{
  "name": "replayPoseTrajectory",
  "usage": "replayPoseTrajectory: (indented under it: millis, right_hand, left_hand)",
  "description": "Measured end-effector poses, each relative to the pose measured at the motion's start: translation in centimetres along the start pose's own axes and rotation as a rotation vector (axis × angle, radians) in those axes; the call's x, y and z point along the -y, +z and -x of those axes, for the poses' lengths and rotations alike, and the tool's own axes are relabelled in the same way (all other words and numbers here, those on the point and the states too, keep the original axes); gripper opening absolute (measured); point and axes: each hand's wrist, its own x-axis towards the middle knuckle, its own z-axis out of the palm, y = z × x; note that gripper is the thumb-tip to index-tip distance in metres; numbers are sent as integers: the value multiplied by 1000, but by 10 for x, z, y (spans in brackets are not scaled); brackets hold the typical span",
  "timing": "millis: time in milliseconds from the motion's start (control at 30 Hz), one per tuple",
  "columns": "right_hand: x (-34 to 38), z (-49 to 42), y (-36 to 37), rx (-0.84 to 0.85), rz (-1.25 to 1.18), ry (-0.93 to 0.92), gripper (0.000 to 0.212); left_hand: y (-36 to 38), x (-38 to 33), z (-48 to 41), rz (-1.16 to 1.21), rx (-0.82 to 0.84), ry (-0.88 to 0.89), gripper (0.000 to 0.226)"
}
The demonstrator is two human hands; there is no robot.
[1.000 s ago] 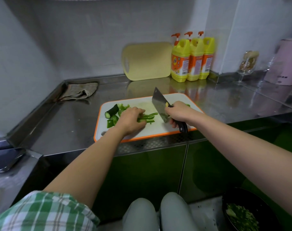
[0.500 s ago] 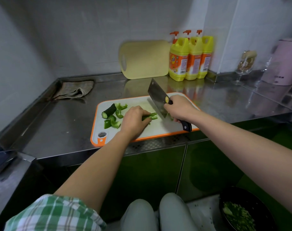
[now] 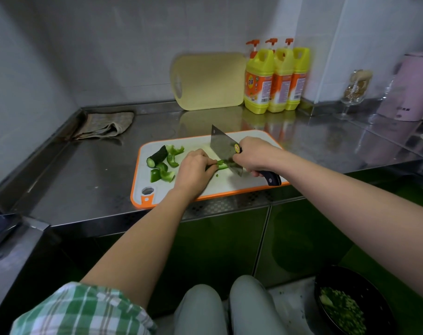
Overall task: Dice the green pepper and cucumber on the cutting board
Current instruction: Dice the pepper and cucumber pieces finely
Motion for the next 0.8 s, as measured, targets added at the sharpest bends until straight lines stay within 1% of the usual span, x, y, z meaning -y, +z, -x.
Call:
replayPoseTrajectory:
  millis: [67,167,267,367,467,600,667,800]
  right_hand:
    - [1,-3,4,-18,22,4,15]
    - [1,-9,14,-87,23,-3,17]
    - [-3,-15,21,-153,-23,-15,22]
    - [-8,-16,19,-191,-91,-34,22]
    - [-6,-9,9,-140,-123,-56,18]
    - [-1,-1,1,-30,-43,-41,16]
    - [1,-3,4,-20,-15,-22,15]
    - [3,-9,12,-57,20,-13,18]
  left_hand:
    - [-1,-1,0,-7,4,11,25]
    - [-2,-1,0,-5,10,8,24]
    - [-2,0,1,-2,15,7,26]
    - [-2,0,1,-8,4,11,29]
    - [-1,0,1,-17,4,13,29]
    - [-1,0,1,-13,6,16,26]
    - [0,0,1,-13,8,10,25]
    - [0,0,1,-17,16,12,25]
